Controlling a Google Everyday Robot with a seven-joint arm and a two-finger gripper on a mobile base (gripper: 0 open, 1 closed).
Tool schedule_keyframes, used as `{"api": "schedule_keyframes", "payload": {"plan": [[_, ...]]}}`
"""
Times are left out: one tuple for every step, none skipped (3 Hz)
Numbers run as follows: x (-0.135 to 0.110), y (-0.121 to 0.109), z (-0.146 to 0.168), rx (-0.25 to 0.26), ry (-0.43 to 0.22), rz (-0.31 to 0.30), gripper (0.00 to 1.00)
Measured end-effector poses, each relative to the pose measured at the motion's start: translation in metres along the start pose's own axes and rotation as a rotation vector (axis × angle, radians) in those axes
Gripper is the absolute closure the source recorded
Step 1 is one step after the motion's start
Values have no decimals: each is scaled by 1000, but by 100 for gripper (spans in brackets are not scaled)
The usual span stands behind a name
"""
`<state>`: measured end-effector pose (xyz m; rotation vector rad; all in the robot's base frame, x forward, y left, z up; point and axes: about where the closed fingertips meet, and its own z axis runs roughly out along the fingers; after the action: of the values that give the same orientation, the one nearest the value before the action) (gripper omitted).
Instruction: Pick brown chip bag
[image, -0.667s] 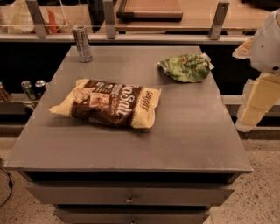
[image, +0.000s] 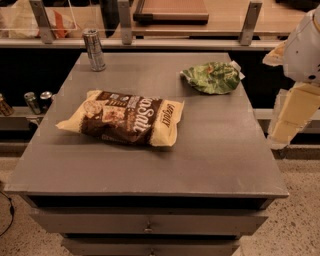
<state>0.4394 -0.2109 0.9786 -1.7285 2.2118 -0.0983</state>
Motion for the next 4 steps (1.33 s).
{"api": "schedule_keyframes", "payload": {"plan": [[-34, -1, 12, -21, -19, -56, 0], [-77, -3, 30, -50, -29, -115, 0], [-114, -7, 50, -73, -38, -150, 0], [-146, -11, 70, -102, -43, -183, 0]]}}
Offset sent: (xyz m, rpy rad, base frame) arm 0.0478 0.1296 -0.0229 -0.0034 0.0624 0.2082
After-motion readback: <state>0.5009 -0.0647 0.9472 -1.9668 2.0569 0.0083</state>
